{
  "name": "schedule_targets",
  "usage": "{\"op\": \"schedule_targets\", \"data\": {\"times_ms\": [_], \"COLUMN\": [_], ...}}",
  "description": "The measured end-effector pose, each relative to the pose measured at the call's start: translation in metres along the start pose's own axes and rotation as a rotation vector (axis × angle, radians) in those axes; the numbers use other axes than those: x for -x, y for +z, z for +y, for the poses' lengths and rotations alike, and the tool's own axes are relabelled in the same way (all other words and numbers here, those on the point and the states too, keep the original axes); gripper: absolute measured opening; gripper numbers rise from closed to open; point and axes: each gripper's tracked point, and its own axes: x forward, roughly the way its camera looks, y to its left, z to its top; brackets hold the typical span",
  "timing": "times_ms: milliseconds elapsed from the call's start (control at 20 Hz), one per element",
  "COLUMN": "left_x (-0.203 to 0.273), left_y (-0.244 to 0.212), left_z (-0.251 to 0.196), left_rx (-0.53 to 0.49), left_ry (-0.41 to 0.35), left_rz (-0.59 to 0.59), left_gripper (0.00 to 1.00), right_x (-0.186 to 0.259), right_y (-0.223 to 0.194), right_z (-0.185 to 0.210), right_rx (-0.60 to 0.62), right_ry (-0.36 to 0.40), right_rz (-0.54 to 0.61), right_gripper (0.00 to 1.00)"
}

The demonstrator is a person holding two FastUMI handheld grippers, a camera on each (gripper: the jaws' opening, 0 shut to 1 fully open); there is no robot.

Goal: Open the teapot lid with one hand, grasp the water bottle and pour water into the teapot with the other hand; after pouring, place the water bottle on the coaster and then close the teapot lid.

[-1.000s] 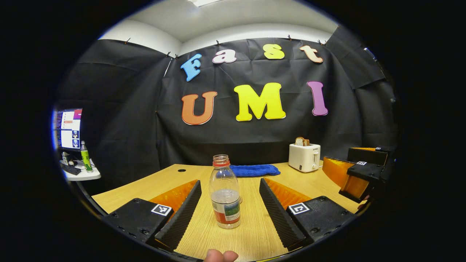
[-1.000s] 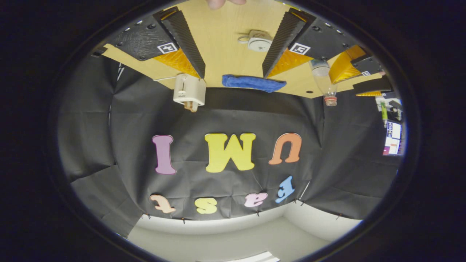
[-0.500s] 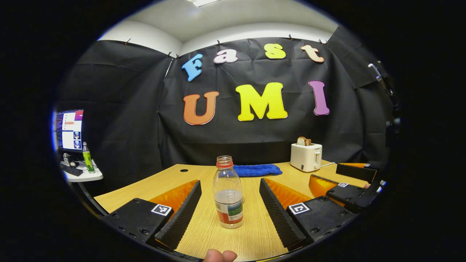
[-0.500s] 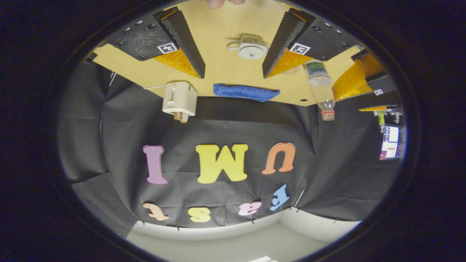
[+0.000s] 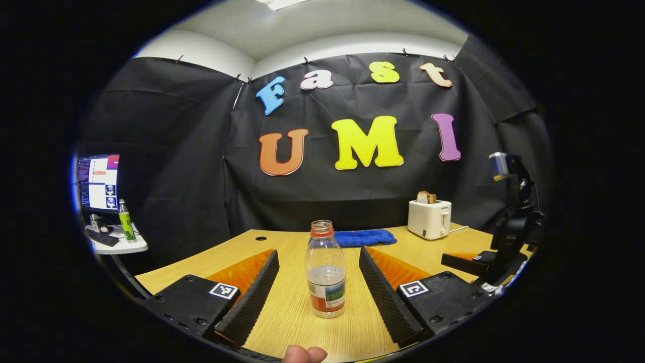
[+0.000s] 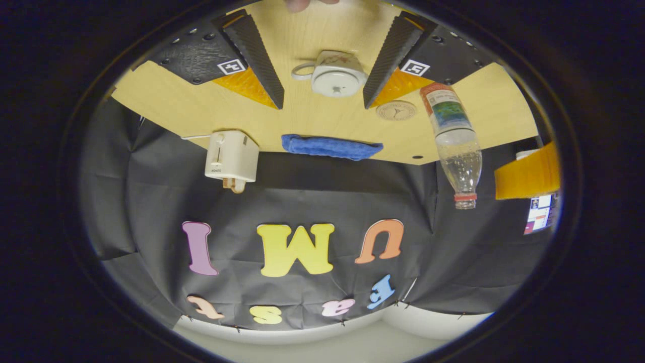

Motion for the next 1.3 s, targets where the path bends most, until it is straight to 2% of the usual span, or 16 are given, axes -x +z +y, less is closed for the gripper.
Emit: {"op": "schedule_targets", "data": {"times_ms": [250, 500, 650, 700, 750, 800, 850, 1200, 1300], "left_x": [0.001, -0.003, -0.006, -0.006, -0.005, -0.005, -0.005, -0.005, -0.005], "left_y": [0.000, -0.003, -0.003, -0.003, -0.003, -0.003, -0.003, -0.002, -0.002], "left_z": [0.003, 0.007, 0.012, 0.012, 0.014, 0.014, 0.013, 0.014, 0.013], "left_rx": [0.007, 0.008, 0.015, 0.014, 0.012, 0.009, 0.007, 0.005, 0.008], "left_ry": [0.009, 0.020, 0.025, 0.027, 0.027, 0.028, 0.027, 0.021, 0.018], "left_rz": [0.003, 0.015, 0.015, 0.015, 0.013, 0.012, 0.012, 0.009, 0.011], "left_gripper": [1.00, 1.00, 1.00, 1.00, 1.00, 1.00, 1.00, 1.00, 1.00], "right_x": [-0.024, -0.032, -0.034, -0.035, -0.035, -0.037, -0.036, -0.040, -0.041], "right_y": [-0.010, -0.005, -0.006, -0.006, -0.006, -0.004, -0.007, -0.005, -0.006], "right_z": [0.002, 0.011, 0.019, 0.021, 0.021, 0.021, 0.021, 0.020, 0.018], "right_rx": [-0.003, 0.015, 0.010, 0.011, 0.017, 0.018, 0.020, 0.026, 0.001], "right_ry": [0.010, 0.030, 0.053, 0.057, 0.049, 0.049, 0.051, 0.058, 0.072], "right_rz": [0.036, 0.045, 0.058, 0.062, 0.063, 0.062, 0.069, 0.073, 0.069], "right_gripper": [0.97, 0.75, 0.46, 0.41, 0.24, 0.12, 0.18, 0.19, 0.01]}}
